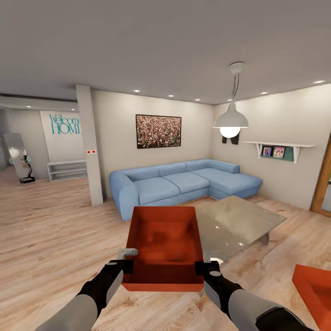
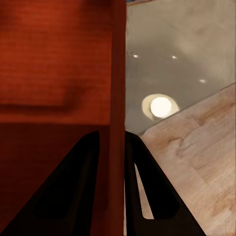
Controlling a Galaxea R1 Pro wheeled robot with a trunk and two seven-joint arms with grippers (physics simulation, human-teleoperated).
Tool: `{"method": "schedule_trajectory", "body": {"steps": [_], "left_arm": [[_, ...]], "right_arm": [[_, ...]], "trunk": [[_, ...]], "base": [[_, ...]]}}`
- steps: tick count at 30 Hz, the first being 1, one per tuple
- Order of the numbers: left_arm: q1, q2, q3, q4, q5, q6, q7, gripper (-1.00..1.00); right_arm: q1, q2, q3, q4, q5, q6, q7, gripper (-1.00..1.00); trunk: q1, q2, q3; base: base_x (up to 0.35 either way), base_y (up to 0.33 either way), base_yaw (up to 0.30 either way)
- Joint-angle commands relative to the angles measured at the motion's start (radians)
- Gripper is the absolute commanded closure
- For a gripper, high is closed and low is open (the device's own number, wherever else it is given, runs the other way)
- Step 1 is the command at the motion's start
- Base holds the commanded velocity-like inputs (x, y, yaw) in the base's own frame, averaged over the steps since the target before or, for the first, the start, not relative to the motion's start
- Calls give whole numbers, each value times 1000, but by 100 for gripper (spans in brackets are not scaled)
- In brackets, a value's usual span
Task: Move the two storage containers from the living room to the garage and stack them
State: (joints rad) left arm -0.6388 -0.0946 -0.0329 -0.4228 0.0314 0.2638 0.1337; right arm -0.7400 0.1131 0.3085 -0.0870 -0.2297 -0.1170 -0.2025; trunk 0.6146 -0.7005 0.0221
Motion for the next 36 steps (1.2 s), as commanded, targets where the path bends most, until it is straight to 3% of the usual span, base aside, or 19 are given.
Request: {"method": "schedule_trajectory", "body": {"steps": [1,36], "left_arm": [[-1,0,19,-5,-13,6,10,100],[-1,3,19,-9,-13,6,10,100]], "right_arm": [[1,0,-2,1,-16,0,6,100],[1,0,-2,1,-16,-1,6,100]], "trunk": [[0,-1,0],[0,-1,0]], "base": [[0,0,300],[0,0,300]]}}
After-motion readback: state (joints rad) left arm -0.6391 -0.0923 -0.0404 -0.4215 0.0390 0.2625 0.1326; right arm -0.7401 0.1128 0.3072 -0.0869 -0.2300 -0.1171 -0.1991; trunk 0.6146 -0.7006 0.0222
